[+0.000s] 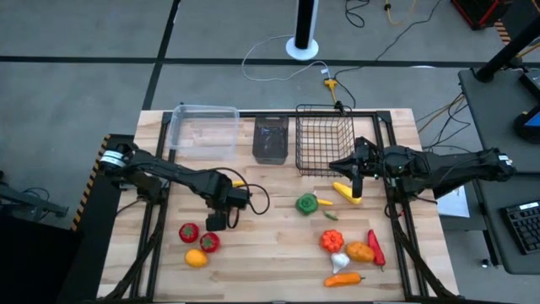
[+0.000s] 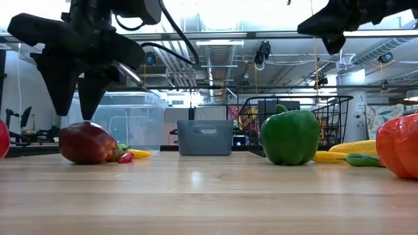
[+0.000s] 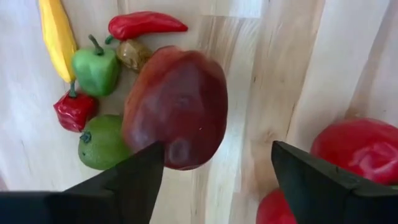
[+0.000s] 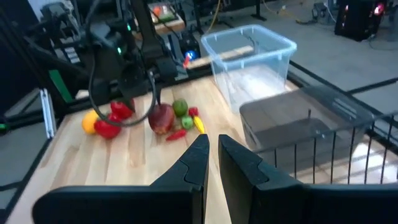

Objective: Sort produce into baskets
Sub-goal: Put the red apple into the transparent bin

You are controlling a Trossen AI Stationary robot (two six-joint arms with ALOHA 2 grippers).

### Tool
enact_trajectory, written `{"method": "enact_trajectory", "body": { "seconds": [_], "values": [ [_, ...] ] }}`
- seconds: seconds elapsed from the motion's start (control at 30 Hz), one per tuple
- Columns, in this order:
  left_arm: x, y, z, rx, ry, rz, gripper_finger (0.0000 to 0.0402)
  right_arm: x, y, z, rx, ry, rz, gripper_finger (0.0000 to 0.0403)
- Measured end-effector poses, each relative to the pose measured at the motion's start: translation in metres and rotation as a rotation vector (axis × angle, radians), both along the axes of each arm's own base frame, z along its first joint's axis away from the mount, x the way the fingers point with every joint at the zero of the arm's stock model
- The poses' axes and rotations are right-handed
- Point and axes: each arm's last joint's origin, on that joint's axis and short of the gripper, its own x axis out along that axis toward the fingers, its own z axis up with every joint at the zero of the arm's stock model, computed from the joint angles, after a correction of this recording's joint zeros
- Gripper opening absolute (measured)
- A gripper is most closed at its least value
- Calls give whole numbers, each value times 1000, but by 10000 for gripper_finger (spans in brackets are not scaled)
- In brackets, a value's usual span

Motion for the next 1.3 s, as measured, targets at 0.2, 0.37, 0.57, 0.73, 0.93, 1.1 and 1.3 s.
{"method": "enact_trajectory", "body": {
  "seconds": [0.2, 0.37, 0.57, 0.73, 0.93, 1.1, 1.3],
  "values": [
    [3, 0, 13, 0, -45, -4, 288, 3, 1, 8, -7, -6, 37, 29],
    [4, 1, 20, 39, -80, -30, 288, 6, 2, 8, 4, 1, 54, 35],
    [5, 2, 20, 69, -89, -57, 288, 7, 3, 15, 19, -71, 100, 97],
    [6, 0, 18, 110, -122, -66, 288, 8, 4, 14, 27, -64, 99, 160],
    [5, -4, 14, 142, -130, -120, 288, 14, 8, 9, 29, -27, 128, 206],
    [5, -4, 13, 142, -130, -117, 288, 16, 8, 7, 25, -8, 129, 223],
    [2, -4, 5, 145, -111, -98, 288, 16, 8, 7, 22, -7, 130, 234]
  ]
}}
